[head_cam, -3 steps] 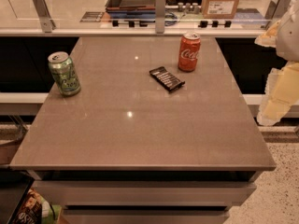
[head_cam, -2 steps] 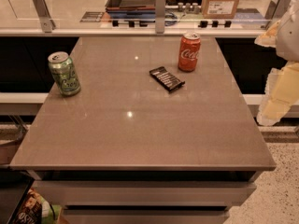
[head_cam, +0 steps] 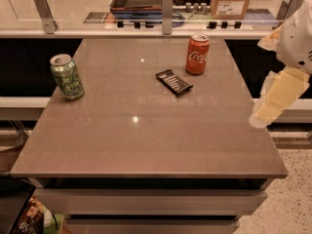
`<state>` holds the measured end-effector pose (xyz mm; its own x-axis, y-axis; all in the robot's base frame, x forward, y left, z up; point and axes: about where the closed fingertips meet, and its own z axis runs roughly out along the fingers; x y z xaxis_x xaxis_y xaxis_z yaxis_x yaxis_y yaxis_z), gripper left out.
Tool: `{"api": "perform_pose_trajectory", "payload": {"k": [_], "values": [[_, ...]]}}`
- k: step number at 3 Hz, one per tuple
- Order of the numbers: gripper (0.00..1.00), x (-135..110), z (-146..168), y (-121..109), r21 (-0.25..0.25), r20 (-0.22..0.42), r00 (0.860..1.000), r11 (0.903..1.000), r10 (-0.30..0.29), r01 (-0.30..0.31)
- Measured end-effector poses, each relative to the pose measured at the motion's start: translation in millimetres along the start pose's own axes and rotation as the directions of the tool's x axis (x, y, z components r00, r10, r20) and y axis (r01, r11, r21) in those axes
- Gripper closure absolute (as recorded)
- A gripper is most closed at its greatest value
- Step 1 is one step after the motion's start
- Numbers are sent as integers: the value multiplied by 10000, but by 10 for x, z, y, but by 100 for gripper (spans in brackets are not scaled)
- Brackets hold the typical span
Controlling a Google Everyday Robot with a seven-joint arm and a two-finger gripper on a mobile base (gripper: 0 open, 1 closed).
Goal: Move rxbar chocolate near green can
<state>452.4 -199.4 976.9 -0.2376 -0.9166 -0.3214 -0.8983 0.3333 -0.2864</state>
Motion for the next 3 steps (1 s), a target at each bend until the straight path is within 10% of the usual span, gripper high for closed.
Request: {"api": "perform_pose_trajectory", "payload": {"k": [1, 3], "values": [[0, -114, 170, -67, 346, 909, 9904, 9936, 1038, -1073], [0, -285, 623, -144, 685, 2919, 8936, 9245, 3409, -3750]]}}
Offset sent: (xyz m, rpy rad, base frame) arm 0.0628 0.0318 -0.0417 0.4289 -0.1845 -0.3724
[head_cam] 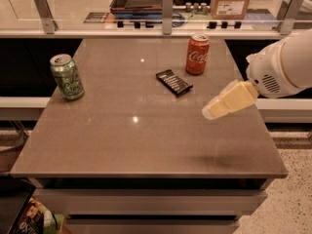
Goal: Move rxbar chocolate near green can
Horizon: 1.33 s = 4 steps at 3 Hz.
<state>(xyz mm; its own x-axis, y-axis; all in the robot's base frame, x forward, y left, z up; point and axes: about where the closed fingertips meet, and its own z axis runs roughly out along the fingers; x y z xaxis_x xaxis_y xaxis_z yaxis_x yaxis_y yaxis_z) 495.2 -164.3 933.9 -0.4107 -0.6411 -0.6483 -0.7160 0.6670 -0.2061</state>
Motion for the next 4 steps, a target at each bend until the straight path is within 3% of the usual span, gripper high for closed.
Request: {"api": "perform_pose_trajectory", "payload": {"k": [1, 2, 3, 4], "values": [[0, -94, 294, -102, 272, 1091, 9897, 9950, 929, -964], [0, -251, 556, -207, 437, 2111, 9635, 9832, 1645, -1774], [0, -442, 723, -246, 565, 2624, 9416, 9708, 2111, -2333], [0, -442, 722, -244, 564, 2620, 9420, 9711, 2097, -2319]]}}
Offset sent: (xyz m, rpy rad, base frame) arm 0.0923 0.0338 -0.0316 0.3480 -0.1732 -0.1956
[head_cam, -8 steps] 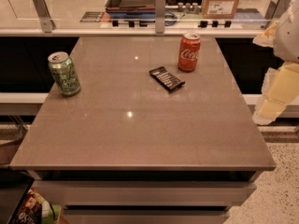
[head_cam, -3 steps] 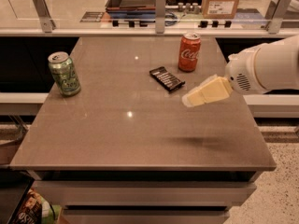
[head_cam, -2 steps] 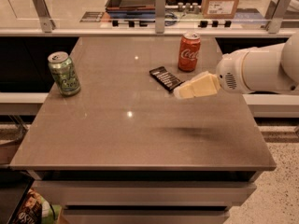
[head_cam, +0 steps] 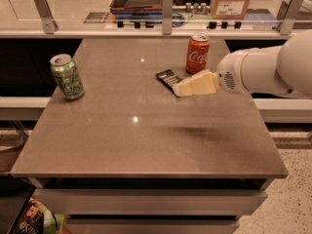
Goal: Move rxbar chocolate near green can
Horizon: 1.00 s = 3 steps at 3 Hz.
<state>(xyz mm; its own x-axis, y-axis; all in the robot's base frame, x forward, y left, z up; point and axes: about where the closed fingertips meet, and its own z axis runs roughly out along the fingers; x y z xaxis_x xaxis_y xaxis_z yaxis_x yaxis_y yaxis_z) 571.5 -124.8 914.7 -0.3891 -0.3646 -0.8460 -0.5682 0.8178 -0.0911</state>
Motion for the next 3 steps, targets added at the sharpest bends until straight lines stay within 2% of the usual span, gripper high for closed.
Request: {"api": "perform_pose_trajectory", "payload": {"k": [3], "values": [[0, 280, 612, 323, -686, -78, 9968, 9944, 798, -802]]}}
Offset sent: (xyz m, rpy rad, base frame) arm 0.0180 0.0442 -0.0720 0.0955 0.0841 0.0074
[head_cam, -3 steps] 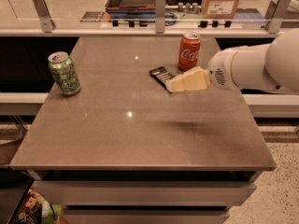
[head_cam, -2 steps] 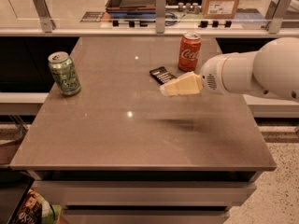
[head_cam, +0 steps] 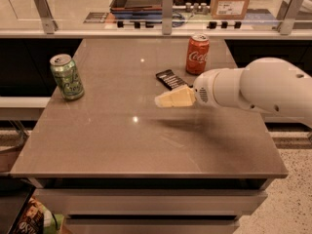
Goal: Move rxbar chocolate near green can
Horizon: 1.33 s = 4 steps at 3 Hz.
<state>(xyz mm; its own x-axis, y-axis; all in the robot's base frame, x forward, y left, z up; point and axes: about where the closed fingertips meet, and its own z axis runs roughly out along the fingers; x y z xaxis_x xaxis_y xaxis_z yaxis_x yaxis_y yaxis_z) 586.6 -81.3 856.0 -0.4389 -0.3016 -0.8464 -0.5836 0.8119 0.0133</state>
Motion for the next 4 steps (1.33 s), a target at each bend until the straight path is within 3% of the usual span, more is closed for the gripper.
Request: {"api": "perform_pose_trajectory", "payload": {"k": [2, 4], "values": [[0, -38, 370, 64, -287, 375, 9993, 9996, -74, 85], [0, -10, 584, -131, -369, 541, 9985, 9993, -58, 78]]}}
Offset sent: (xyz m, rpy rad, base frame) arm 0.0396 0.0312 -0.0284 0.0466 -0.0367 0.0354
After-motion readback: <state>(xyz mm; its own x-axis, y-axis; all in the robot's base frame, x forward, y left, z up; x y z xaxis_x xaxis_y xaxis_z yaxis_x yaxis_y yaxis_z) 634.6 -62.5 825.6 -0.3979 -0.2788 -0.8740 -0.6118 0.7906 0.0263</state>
